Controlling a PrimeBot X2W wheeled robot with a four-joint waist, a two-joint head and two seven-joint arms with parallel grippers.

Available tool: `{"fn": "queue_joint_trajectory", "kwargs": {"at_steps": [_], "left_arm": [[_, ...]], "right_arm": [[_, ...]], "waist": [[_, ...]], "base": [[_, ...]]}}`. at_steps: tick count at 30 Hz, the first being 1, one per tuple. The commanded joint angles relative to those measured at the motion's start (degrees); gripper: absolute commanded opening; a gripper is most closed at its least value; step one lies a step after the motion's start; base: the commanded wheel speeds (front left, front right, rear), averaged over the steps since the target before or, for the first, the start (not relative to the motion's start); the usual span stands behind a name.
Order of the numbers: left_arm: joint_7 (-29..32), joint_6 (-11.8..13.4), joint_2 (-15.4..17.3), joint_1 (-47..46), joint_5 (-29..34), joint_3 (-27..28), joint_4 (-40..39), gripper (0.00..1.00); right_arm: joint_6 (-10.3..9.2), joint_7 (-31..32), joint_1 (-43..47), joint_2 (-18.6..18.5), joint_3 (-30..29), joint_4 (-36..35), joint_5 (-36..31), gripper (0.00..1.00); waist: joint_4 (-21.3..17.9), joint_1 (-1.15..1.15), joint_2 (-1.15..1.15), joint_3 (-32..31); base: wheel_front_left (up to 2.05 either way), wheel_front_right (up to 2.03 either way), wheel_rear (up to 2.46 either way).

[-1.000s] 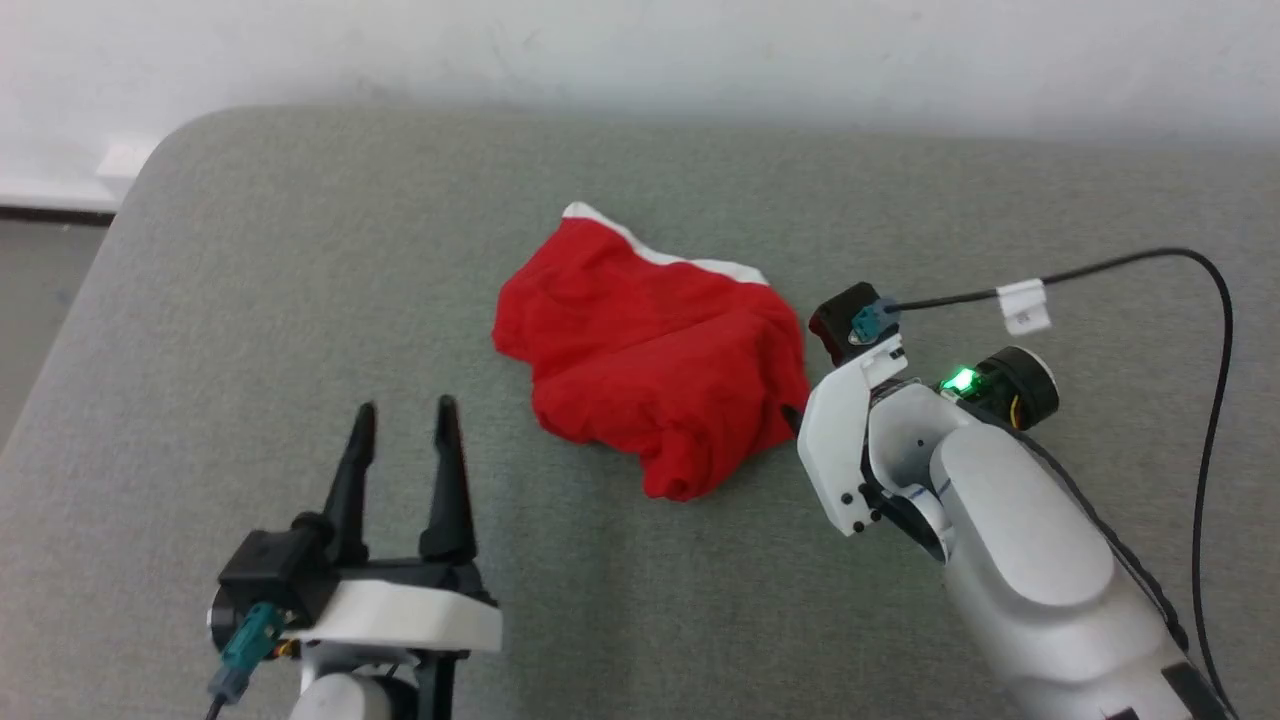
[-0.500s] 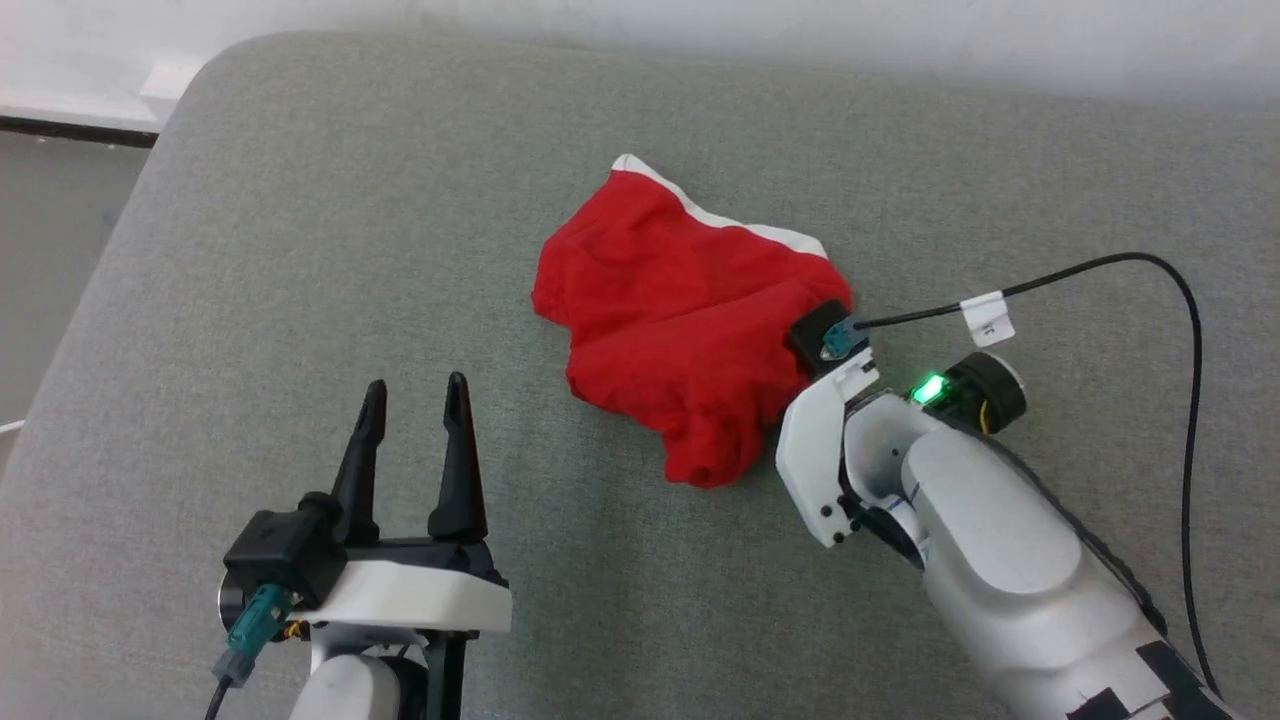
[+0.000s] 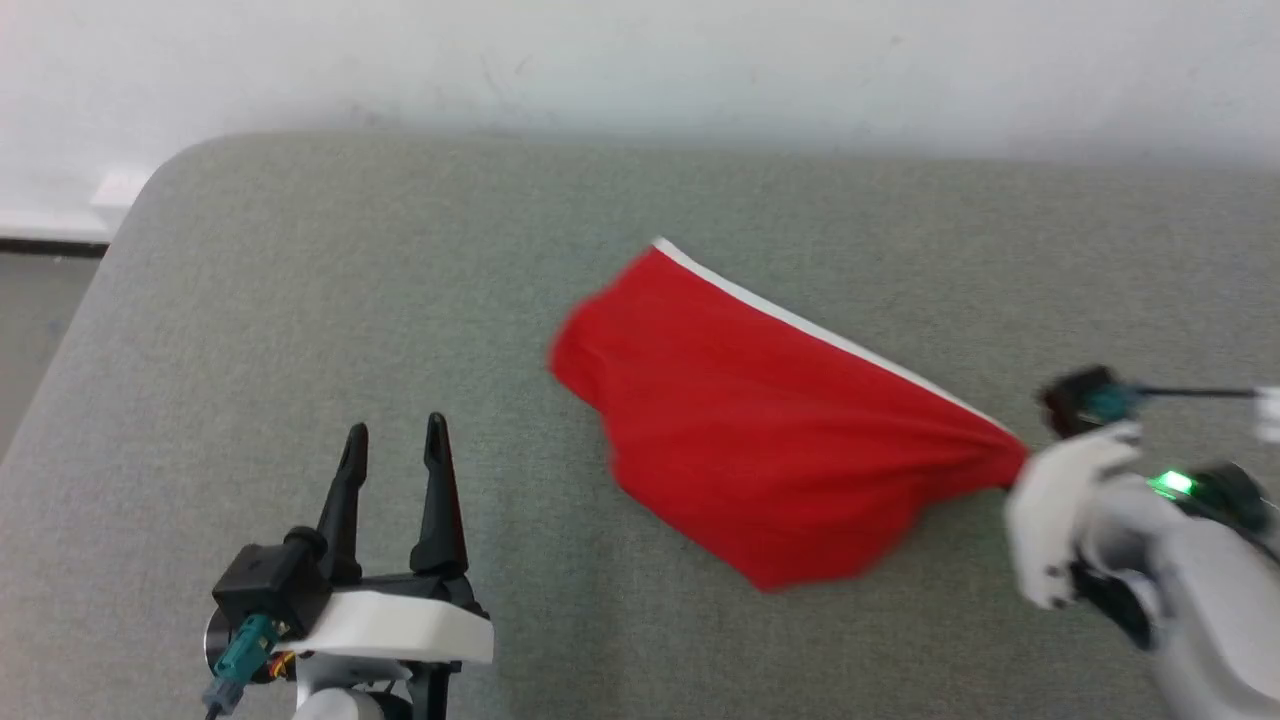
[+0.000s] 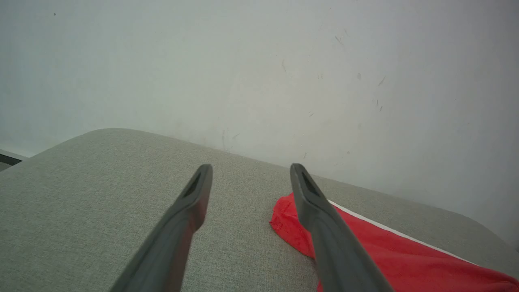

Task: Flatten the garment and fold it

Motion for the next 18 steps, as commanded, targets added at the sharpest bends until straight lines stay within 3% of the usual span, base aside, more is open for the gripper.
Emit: {"fn": "queue_joint_trajectory", "kwargs": {"at_steps": [1,6,7,8,18], "left_arm": [[-0.27,-0.28,-0.06,0.95,-0.04,0.33,0.30,1.00],[-0.27,-0.54,-0.06,1.86,-0.32,0.26,0.77,1.00],[-0.27,-0.55,-0.06,1.98,-0.41,0.18,0.91,1.00],[-0.27,-0.50,-0.06,2.07,-0.44,0.23,0.99,1.00],[-0.27,-0.65,-0.06,0.93,-2.13,-0.56,3.53,1.00]], "right_arm": [[-0.06,1.44,4.17,-1.17,-6.11,-1.35,-1.16,0.00],[-0.06,3.95,11.43,2.82,-17.78,-3.59,-4.71,0.03],[-0.06,3.69,12.38,4.00,-19.04,-4.36,-5.24,0.33],[-0.06,3.06,13.11,5.20,-20.33,-5.35,-5.72,1.00],[-0.06,-7.21,20.42,14.17,-33.80,-18.63,-5.49,1.00]], "waist": [[-2.14,0.01,0.00,-2.27],[-3.08,0.01,0.00,-2.74],[-3.21,0.01,0.00,-2.76],[-3.43,0.01,0.00,-2.78],[-5.26,0.01,0.00,-3.41]], "base": [[0.00,0.00,0.00],[0.00,0.00,0.00],[0.00,0.00,0.00],[0.00,0.00,0.00],[0.00,0.00,0.00]]}}
